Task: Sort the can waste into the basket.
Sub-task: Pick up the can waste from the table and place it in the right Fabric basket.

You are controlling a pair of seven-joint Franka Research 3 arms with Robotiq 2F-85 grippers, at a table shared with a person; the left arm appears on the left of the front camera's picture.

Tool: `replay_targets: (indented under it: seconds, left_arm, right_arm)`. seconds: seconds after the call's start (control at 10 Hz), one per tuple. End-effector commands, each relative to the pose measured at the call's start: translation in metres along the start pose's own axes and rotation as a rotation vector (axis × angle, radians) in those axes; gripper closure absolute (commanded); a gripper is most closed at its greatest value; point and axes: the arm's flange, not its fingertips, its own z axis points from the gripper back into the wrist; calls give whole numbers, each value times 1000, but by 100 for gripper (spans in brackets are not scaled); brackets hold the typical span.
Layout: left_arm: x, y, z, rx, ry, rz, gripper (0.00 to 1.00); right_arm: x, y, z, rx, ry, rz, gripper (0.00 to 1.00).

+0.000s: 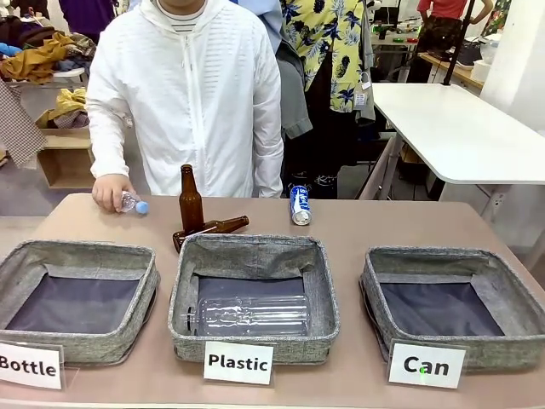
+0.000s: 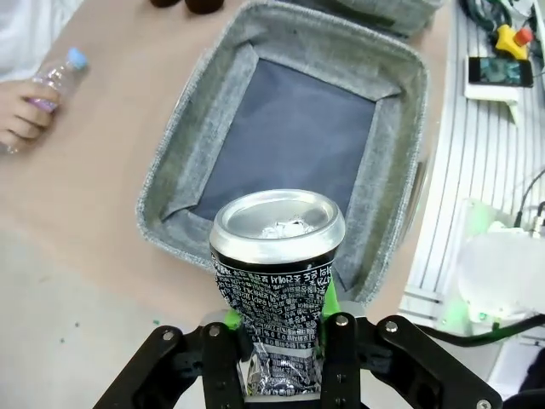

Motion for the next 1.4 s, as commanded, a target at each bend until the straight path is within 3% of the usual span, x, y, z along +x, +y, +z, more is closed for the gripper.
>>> replay_targets:
  seconds: [0.0, 0.2, 0.3, 0.4, 0.6, 0.7, 0.8, 0.9, 1.1, 1.2, 1.3]
  left_arm:
    - [0, 0, 0, 1, -4, 1, 68]
    - [55, -53, -19, 37, -23, -79, 68]
    - [86, -82, -26, 67, -6, -167, 68]
    - [121, -108, -34, 68, -13, -266, 68]
    - [170, -131, -53, 27, -50, -378, 68]
    - [191, -132, -63, 41, -72, -372, 68]
    - [200, -126, -60, 63, -58, -364, 68]
    - [190, -102, -39, 64, -74, -292, 68]
    - [123, -52, 9, 108, -70, -77, 68]
    - [88, -42, 35, 84, -87, -72, 68]
    - [47, -35, 51, 160, -141, 31, 68]
  right_arm:
    - [3, 0, 0, 25, -12, 20, 0]
    - [0, 0, 0, 0, 0, 0, 0]
    - [5, 19, 24, -47, -16, 78, 0]
    - [6, 28, 47, -127, 65, 128, 0]
    - [0, 22, 98, -90, 166, 198, 0]
    - [1, 12, 124, -31, 178, 190, 0]
    - [6, 2, 138, -3, 108, 146, 0]
    - [-4, 23, 98, -95, 143, 165, 0]
    - [-4, 23, 98, -95, 143, 165, 0]
    - [-4, 23, 98, -95, 143, 165, 0]
    - [-4, 23, 98, -95, 143, 165, 0]
